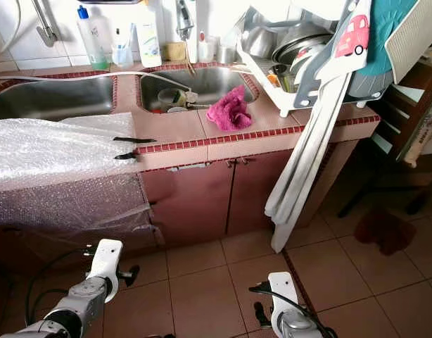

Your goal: Kitchen organization

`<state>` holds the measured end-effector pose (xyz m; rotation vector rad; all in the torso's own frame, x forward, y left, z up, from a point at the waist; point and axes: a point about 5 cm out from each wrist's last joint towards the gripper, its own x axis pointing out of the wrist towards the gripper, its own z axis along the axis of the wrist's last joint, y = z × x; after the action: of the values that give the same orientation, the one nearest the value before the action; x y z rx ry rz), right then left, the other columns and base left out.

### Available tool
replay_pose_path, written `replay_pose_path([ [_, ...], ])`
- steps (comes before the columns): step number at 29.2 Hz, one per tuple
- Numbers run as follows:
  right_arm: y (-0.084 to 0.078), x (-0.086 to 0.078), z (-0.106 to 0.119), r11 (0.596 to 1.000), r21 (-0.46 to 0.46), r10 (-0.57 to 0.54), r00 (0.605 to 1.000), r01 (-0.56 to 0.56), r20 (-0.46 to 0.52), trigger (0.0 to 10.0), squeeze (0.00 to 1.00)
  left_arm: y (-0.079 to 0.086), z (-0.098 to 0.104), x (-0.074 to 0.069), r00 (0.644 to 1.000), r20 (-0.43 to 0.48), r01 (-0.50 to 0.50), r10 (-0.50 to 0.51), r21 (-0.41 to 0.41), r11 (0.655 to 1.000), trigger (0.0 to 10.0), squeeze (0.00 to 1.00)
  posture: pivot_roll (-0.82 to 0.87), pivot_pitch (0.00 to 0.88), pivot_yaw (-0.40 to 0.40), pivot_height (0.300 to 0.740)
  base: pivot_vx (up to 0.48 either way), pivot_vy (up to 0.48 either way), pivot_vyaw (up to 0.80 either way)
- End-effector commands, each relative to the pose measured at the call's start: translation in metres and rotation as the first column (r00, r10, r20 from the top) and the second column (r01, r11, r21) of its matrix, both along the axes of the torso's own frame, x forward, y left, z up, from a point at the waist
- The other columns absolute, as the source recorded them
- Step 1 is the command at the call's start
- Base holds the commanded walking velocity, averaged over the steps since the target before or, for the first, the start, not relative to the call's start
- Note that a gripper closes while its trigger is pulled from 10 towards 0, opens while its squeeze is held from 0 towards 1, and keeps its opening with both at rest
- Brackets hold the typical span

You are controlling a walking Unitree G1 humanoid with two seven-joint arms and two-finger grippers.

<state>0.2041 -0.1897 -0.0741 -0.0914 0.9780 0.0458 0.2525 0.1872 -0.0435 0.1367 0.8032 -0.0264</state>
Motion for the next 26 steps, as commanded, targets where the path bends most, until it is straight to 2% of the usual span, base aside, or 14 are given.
replay_pose_path([
  [1,0.0005,0.0016,0.0008,1.000,-0.003,0.008,1.000,-0.008,0.002,10.0,0.00,0.0012,-0.0012,-0.0016,1.000,-0.013,0.008,-0.007,0.016,1.000,10.0,0.00,0.02,0.000,-0.005,0.740,0.000,0.000,0.00],
  [17,-0.0002,0.0014,0.0008,1.000,-0.007,0.012,1.000,-0.012,0.001,10.0,0.00,0.0027,-0.0018,-0.0025,1.000,-0.022,0.004,-0.003,0.030,1.000,10.0,0.00,0.02,0.000,-0.005,0.740,0.000,0.000,0.00],
  [26,-0.0005,0.0013,0.0008,1.000,-0.009,0.016,1.000,-0.016,0.000,10.0,0.00,0.0027,-0.0021,-0.0029,1.000,-0.025,0.004,-0.004,0.033,0.999,10.0,0.00,0.02,0.000,-0.008,0.740,0.000,0.377,0.00],
])
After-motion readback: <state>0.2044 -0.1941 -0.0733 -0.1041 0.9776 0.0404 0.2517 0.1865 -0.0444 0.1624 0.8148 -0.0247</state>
